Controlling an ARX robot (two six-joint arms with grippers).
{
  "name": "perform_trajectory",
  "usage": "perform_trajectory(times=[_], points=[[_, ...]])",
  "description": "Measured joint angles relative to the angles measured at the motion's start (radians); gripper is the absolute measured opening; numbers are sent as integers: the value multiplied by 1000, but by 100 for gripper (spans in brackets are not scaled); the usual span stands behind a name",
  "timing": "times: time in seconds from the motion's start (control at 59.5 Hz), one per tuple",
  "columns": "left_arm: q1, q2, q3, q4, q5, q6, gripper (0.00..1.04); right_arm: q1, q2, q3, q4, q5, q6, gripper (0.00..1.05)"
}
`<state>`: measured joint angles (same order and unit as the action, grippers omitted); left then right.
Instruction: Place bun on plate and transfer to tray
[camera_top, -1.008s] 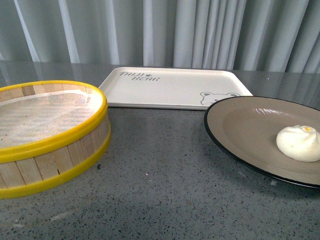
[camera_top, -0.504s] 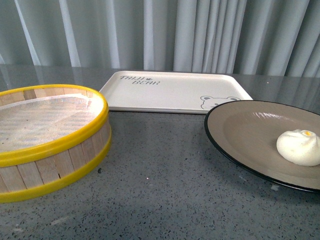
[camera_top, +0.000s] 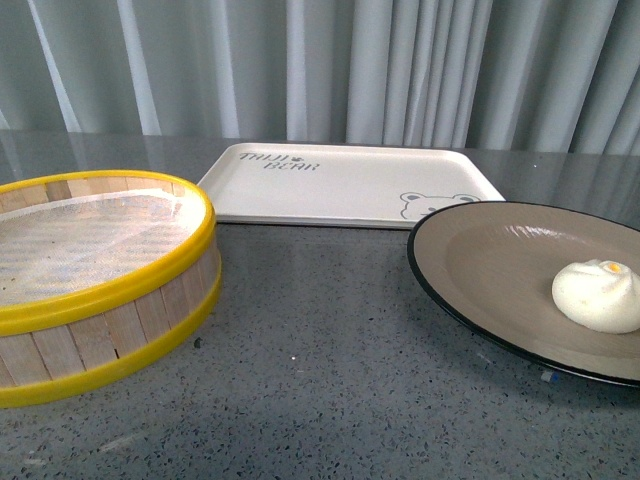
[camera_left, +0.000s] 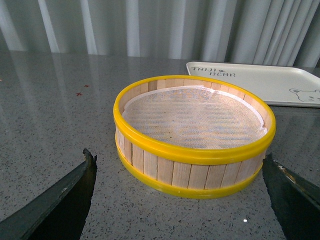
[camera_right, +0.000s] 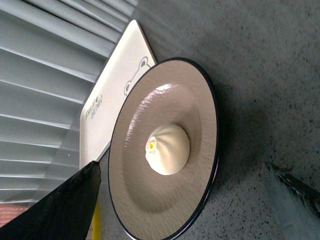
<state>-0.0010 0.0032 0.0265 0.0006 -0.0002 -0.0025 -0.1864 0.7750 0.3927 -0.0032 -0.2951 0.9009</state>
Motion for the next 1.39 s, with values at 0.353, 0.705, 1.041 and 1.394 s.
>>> perform_trajectory(times=[0.353,0.705,1.041,1.394], points=[[0,0,0,0,0,0,98,-116,181,-16,92,-116,92,96],[0,0,0,0,0,0,98,-98,377,-8,253,-174,129,96],[0,0,0,0,0,0,98,-36,564,35,400,-188,198,94],[0,0,0,0,0,0,98,-16,645,70,463,-193,233,25]])
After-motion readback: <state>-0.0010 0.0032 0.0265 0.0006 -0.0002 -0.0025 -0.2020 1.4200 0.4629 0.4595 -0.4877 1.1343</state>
